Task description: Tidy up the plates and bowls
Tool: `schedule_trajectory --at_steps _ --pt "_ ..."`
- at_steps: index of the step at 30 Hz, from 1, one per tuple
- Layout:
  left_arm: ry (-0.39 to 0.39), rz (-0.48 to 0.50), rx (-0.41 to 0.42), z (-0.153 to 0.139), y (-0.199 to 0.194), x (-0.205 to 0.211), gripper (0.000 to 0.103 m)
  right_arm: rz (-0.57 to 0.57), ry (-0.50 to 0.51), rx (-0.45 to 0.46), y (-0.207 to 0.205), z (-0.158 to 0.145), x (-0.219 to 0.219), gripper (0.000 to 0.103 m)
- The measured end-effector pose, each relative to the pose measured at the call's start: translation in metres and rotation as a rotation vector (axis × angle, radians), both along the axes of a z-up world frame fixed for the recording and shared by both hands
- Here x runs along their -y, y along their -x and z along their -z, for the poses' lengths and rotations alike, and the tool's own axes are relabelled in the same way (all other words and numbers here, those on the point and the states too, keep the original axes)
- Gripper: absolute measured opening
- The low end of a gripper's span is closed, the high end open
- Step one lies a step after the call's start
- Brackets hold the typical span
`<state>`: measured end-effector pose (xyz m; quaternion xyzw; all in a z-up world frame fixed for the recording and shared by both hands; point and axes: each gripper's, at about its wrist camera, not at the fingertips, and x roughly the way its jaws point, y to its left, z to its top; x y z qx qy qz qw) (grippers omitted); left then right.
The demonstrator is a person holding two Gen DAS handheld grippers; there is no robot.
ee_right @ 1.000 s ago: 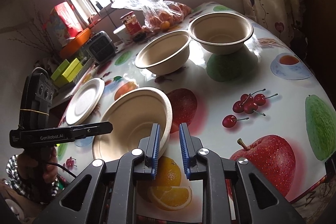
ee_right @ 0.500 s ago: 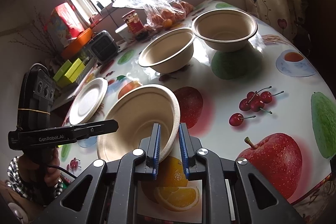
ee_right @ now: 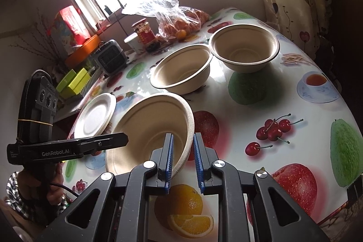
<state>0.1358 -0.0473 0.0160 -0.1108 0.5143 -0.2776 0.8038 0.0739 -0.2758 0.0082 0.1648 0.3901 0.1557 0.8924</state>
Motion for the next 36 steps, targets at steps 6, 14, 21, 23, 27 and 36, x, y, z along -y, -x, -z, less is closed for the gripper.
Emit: schedule_trajectory --at_steps 6,14,21,23,27,36 --pt "0.012 -0.01 0.002 -0.009 -0.012 0.0 0.025 0.0 -0.001 0.008 -0.013 -0.009 0.002 0.018" --pt "0.019 -0.024 0.032 -0.022 -0.028 0.003 0.025 0.002 -0.007 0.018 -0.035 -0.018 0.003 0.018" --pt "0.022 -0.032 0.049 -0.03 -0.041 0.005 0.025 -0.001 -0.004 0.044 -0.051 -0.032 0.005 0.018" --pt "0.02 -0.034 0.058 -0.034 -0.046 0.008 0.025 -0.001 0.001 0.053 -0.056 -0.035 0.005 0.018" --pt "0.019 -0.039 0.065 -0.038 -0.056 0.009 0.025 -0.003 0.004 0.059 -0.069 -0.041 0.007 0.018" --pt "0.005 -0.055 0.073 -0.044 -0.076 0.012 0.025 -0.015 0.013 0.055 -0.093 -0.045 0.008 0.018"
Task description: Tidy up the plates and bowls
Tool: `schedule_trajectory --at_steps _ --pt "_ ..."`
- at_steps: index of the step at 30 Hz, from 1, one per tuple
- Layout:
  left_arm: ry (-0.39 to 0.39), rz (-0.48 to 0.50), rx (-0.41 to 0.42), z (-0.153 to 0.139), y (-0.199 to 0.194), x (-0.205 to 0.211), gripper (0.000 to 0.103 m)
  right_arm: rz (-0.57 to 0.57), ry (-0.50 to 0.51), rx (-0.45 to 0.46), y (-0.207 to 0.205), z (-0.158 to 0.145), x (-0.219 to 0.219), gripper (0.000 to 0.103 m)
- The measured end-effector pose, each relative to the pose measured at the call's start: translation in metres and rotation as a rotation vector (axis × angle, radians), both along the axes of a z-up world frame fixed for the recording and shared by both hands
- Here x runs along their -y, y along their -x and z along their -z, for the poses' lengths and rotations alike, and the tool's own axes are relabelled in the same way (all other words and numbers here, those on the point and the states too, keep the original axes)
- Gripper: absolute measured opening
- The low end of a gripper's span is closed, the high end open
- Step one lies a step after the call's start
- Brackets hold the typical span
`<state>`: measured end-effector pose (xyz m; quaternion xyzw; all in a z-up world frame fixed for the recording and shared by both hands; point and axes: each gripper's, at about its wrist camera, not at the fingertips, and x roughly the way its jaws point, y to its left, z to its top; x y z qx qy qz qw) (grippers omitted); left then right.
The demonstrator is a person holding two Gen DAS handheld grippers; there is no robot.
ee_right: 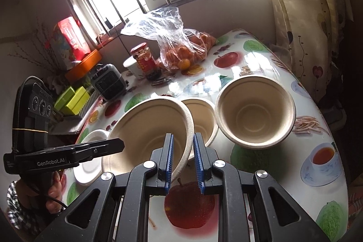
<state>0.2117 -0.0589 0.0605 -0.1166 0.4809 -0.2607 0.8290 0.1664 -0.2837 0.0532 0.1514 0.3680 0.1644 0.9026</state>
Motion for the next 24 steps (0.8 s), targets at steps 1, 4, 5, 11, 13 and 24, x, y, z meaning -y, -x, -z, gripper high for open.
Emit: schedule_trajectory --at_steps 1,4,5,11,13,24 --pt "-0.002 -0.001 0.0 -0.001 -0.002 0.0 0.025 0.0 0.003 -0.001 -0.001 0.0 0.0 0.018" --pt "-0.001 -0.008 0.0 -0.001 -0.008 0.001 0.025 -0.003 0.008 -0.005 -0.009 -0.001 -0.001 0.018" --pt "-0.001 -0.009 0.001 0.0 -0.01 0.001 0.025 -0.004 0.011 -0.006 -0.012 -0.001 -0.001 0.018" --pt "-0.011 -0.02 -0.014 0.004 -0.023 0.003 0.025 -0.009 0.022 -0.017 -0.027 0.001 -0.002 0.018" --pt "-0.015 -0.018 -0.015 0.005 -0.028 0.004 0.025 -0.008 0.025 -0.021 -0.032 0.002 -0.002 0.018" --pt "-0.038 -0.013 -0.035 0.018 -0.052 0.013 0.025 0.003 0.048 -0.075 -0.061 0.02 0.001 0.018"
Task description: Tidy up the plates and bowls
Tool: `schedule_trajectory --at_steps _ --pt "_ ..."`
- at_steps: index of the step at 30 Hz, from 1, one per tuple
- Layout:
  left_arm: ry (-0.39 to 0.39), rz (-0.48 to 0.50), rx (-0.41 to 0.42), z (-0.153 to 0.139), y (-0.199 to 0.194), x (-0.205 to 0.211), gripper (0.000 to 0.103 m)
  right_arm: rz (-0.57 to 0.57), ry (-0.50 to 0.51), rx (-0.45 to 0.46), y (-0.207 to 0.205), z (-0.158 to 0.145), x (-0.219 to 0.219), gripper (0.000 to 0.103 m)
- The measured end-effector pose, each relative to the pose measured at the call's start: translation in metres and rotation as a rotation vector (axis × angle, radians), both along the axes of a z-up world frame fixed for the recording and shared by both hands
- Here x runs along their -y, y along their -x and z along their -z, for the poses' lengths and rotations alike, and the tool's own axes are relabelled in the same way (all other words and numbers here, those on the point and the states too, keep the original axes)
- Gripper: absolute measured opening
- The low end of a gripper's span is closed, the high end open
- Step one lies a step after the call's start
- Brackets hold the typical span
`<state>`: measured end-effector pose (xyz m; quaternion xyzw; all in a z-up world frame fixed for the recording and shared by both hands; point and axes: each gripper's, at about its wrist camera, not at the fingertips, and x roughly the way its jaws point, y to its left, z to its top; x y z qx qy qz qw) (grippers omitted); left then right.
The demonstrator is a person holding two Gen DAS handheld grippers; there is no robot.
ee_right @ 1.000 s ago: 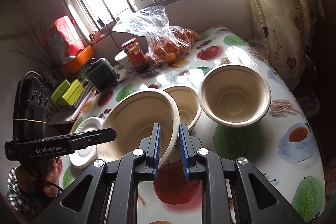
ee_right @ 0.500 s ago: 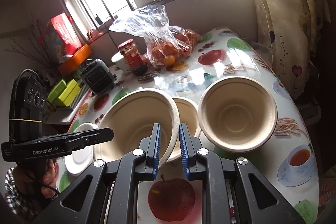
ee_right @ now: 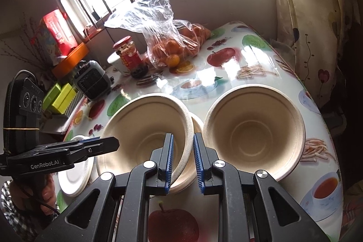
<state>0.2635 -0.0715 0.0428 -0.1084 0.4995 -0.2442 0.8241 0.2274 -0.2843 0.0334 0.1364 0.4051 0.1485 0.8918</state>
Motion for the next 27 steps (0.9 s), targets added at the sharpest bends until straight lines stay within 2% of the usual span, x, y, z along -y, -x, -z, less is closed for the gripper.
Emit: schedule_trajectory --at_steps 27 --pt "-0.043 0.002 -0.038 0.017 -0.011 0.005 0.025 0.0 0.046 -0.035 -0.013 0.018 -0.006 0.018"
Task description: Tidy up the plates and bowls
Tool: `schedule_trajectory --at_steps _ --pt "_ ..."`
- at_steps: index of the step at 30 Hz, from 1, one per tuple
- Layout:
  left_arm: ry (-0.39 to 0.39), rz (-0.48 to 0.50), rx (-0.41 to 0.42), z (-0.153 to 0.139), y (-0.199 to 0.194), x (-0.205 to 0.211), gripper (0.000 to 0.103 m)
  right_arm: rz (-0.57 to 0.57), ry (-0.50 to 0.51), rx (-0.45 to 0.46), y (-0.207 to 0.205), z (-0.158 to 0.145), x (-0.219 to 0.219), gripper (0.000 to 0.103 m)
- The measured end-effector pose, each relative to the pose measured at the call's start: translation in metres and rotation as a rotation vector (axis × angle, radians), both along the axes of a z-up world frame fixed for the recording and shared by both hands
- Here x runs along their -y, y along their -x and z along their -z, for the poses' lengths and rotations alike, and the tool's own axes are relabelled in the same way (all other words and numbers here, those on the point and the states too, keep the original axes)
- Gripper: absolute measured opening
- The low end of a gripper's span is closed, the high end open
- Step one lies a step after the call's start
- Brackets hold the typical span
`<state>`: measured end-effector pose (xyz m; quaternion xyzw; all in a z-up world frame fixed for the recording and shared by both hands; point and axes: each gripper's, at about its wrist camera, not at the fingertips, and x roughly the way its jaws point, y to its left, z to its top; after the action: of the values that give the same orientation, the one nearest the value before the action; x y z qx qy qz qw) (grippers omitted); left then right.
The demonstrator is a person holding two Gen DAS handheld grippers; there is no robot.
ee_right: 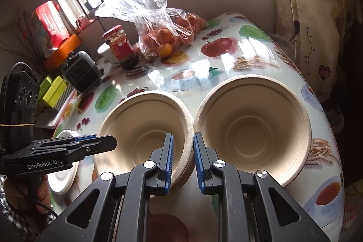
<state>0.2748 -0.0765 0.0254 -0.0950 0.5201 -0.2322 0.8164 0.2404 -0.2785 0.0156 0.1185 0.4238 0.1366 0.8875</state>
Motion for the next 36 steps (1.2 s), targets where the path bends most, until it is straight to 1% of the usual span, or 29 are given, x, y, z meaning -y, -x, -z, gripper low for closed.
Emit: schedule_trajectory --at_steps 5,8,11,26,29,36 --pt "-0.013 -0.001 0.006 -0.0006 0.0001 0.0014 0.025 0.0 0.011 0.003 0.0 0.0007 -0.0006 0.018" --pt "-0.041 -0.001 0.02 -0.001 0.0012 0.0038 0.025 -0.002 0.028 0.01 0.0008 0.0 -0.0029 0.018" --pt "-0.045 -0.002 0.019 -0.0004 0.0007 0.0037 0.025 -0.004 0.041 0.016 0.0016 -0.0008 -0.0042 0.018" --pt "-0.069 0.002 0.019 -0.0004 0.0001 0.0058 0.025 -0.002 0.04 0.016 0.0019 -0.001 -0.0046 0.018" --pt "-0.085 0.004 0.023 -0.0002 0.0009 0.0073 0.025 -0.003 0.039 0.016 0.0017 -0.001 -0.0043 0.018" --pt "-0.09 0.007 0.023 0.0 0.0008 0.0069 0.03 -0.003 0.039 0.017 0.0017 -0.0012 -0.0041 0.018"
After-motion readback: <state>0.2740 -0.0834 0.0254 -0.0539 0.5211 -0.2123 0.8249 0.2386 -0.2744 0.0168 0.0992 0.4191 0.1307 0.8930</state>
